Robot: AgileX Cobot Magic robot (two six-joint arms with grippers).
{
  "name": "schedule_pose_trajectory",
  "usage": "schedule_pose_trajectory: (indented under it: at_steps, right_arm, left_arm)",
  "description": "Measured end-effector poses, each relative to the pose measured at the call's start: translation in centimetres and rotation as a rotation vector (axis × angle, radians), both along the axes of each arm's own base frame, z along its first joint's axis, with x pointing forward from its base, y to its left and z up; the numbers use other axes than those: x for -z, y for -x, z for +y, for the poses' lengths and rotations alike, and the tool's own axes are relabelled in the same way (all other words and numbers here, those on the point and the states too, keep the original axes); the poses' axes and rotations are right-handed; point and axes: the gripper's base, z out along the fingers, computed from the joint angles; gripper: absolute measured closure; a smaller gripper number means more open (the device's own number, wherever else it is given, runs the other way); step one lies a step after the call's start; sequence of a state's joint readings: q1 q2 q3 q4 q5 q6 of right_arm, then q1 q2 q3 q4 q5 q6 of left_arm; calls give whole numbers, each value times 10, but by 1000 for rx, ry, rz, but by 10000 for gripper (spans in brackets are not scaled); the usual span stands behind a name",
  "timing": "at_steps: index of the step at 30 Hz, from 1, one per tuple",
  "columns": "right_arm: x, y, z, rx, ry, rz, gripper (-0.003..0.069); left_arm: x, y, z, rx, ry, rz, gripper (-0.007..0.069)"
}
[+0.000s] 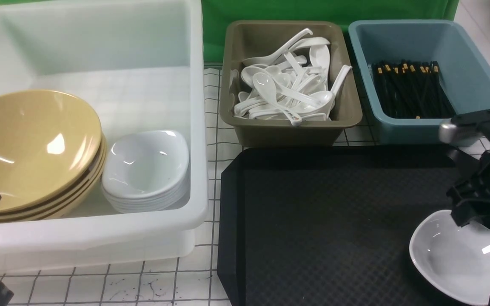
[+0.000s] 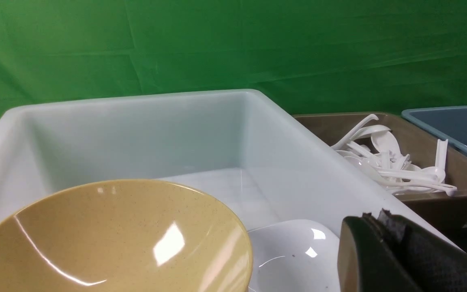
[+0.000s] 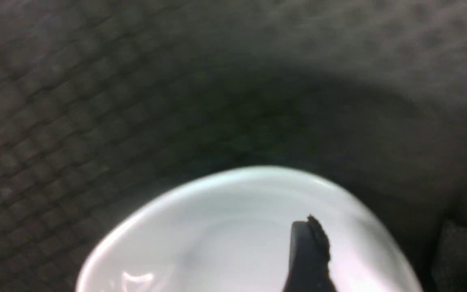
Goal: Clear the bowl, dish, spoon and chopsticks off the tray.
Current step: Use the right arm to grab the plate
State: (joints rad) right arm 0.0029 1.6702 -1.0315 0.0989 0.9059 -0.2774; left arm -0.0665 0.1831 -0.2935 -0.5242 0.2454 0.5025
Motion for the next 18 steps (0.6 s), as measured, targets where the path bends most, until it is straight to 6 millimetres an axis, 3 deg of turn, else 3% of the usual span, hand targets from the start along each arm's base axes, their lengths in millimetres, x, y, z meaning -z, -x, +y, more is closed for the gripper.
schedule_pose_trajectory:
  at_steps: [8,14,18]
  right_arm:
    - [28,-3,1,-13,-16,121,241]
    - [26,3,12,2,-129,189,475]
    - [9,5,20,-4,-226,133,557]
  left_arm:
    - [0,0,0,0,0,0,631]
    - [0,0,0,0,0,0,631]
    - [0,0,0,0,0,0,631]
